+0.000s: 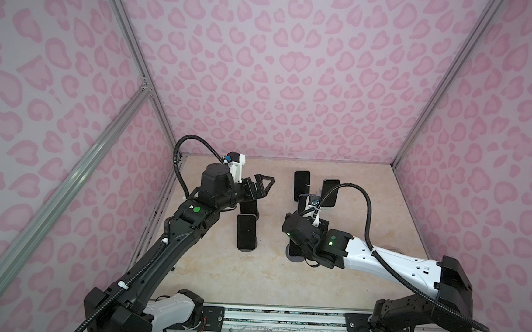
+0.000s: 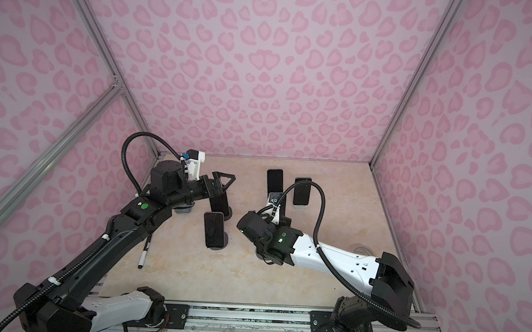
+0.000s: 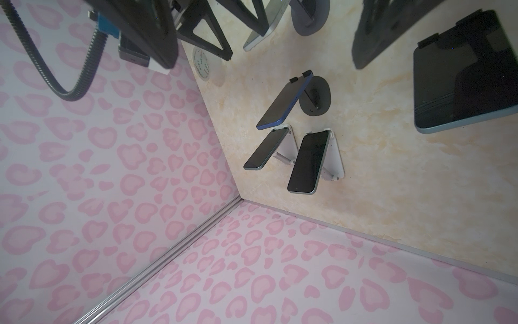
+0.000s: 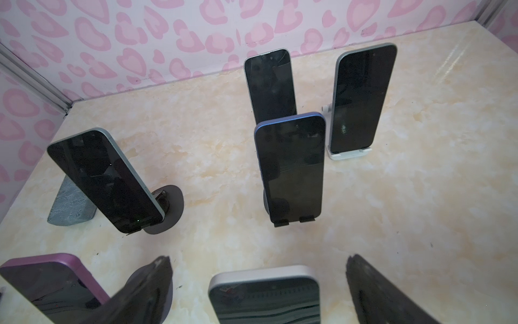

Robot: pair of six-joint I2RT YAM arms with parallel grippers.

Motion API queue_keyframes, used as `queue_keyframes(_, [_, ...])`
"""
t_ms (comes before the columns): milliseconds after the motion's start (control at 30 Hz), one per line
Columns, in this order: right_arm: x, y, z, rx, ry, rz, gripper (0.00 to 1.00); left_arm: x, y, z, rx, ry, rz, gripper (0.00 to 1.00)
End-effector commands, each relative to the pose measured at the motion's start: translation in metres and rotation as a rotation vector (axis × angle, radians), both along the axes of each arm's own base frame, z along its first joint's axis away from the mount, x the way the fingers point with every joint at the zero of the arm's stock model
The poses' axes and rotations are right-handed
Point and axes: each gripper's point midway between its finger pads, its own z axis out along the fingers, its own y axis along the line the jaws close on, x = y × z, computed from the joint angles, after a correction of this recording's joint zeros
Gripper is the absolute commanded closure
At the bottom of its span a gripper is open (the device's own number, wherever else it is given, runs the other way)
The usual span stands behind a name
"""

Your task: Remove the phone from the phone stand

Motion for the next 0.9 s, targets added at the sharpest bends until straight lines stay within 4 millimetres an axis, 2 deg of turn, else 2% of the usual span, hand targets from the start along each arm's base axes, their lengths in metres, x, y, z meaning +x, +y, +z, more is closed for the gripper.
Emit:
queue_keyframes(0, [0.001,-0.004,-0.003,-0.054,-0.005,-0.003,0.01,0.0,-0.004,0.003,-0.006,-0.018,-0.022,0.0])
queue_keyframes(200, [-0.002,-0.002,-0.02,-0.074,0.03,0.012,0.0,0.001,-0.005,0.001,-0.007,-0.013,-0.026,0.0])
queue_keyframes(467, [-0.004,0.002,-0.031,-0.069,0.049,0.043,0.01,0.003,-0.007,-0.006,-0.004,0.007,-0.032,0.0])
queue_keyframes(867, [-0.003,0.0,-0.043,-0.103,0.06,0.031,0.09,0.003,-0.007,-0.005,-0.004,0.004,-0.032,0.0])
